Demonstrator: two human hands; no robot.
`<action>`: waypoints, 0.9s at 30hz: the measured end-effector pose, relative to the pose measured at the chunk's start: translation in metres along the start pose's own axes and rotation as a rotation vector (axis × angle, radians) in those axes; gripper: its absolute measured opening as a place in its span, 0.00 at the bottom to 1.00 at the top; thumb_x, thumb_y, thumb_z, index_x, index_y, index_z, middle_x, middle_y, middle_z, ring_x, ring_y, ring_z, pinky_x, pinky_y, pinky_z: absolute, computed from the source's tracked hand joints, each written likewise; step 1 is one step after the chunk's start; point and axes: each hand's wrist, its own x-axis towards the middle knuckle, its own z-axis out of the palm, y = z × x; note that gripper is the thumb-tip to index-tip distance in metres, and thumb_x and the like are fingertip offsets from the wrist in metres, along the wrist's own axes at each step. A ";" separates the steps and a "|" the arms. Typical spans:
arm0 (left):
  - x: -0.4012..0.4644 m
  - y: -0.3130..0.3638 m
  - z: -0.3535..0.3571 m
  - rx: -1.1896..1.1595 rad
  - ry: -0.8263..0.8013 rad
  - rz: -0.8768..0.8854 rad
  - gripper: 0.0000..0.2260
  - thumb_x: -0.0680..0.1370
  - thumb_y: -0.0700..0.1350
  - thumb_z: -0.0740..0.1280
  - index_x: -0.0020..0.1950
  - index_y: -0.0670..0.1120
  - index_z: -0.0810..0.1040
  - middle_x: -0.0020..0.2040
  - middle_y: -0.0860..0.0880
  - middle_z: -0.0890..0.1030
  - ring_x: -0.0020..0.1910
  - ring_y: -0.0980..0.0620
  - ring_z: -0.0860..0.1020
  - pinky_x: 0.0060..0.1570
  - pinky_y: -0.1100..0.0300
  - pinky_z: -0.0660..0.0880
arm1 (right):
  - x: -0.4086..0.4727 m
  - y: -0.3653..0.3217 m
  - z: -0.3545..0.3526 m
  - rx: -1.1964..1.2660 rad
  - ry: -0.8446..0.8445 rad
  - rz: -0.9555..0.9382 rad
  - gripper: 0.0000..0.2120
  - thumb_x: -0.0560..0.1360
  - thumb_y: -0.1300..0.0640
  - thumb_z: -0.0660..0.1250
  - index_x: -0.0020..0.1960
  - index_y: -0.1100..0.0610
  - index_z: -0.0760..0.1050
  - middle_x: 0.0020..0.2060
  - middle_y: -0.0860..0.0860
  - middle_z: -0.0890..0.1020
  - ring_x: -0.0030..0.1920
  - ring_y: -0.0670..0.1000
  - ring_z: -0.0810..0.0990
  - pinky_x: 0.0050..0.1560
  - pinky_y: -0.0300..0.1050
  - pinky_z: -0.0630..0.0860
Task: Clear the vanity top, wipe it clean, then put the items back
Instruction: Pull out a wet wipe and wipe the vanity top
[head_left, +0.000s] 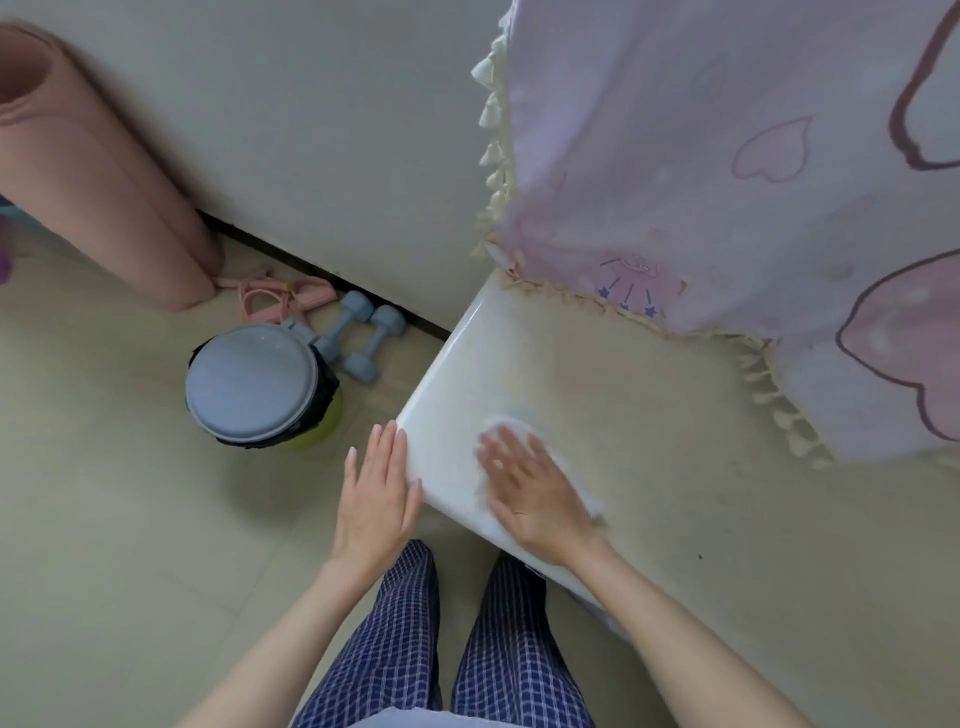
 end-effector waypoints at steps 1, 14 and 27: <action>0.000 -0.002 0.000 -0.006 -0.005 0.021 0.27 0.79 0.51 0.47 0.72 0.36 0.60 0.73 0.40 0.62 0.73 0.44 0.57 0.69 0.43 0.54 | -0.012 0.006 0.000 0.002 0.033 0.118 0.26 0.81 0.44 0.38 0.76 0.49 0.36 0.75 0.48 0.38 0.75 0.51 0.42 0.73 0.52 0.41; 0.002 -0.008 -0.002 -0.048 -0.029 0.083 0.27 0.79 0.50 0.47 0.73 0.35 0.58 0.73 0.38 0.60 0.73 0.43 0.57 0.69 0.43 0.54 | 0.010 -0.013 -0.011 0.103 0.046 0.913 0.29 0.78 0.41 0.37 0.74 0.51 0.56 0.74 0.61 0.57 0.73 0.67 0.52 0.70 0.64 0.50; -0.002 -0.013 0.005 -0.064 0.006 0.082 0.27 0.79 0.51 0.47 0.74 0.37 0.56 0.75 0.42 0.56 0.74 0.47 0.52 0.71 0.46 0.52 | 0.099 -0.008 -0.014 -0.018 -0.018 0.280 0.26 0.78 0.46 0.41 0.74 0.48 0.57 0.75 0.55 0.56 0.75 0.59 0.50 0.72 0.56 0.43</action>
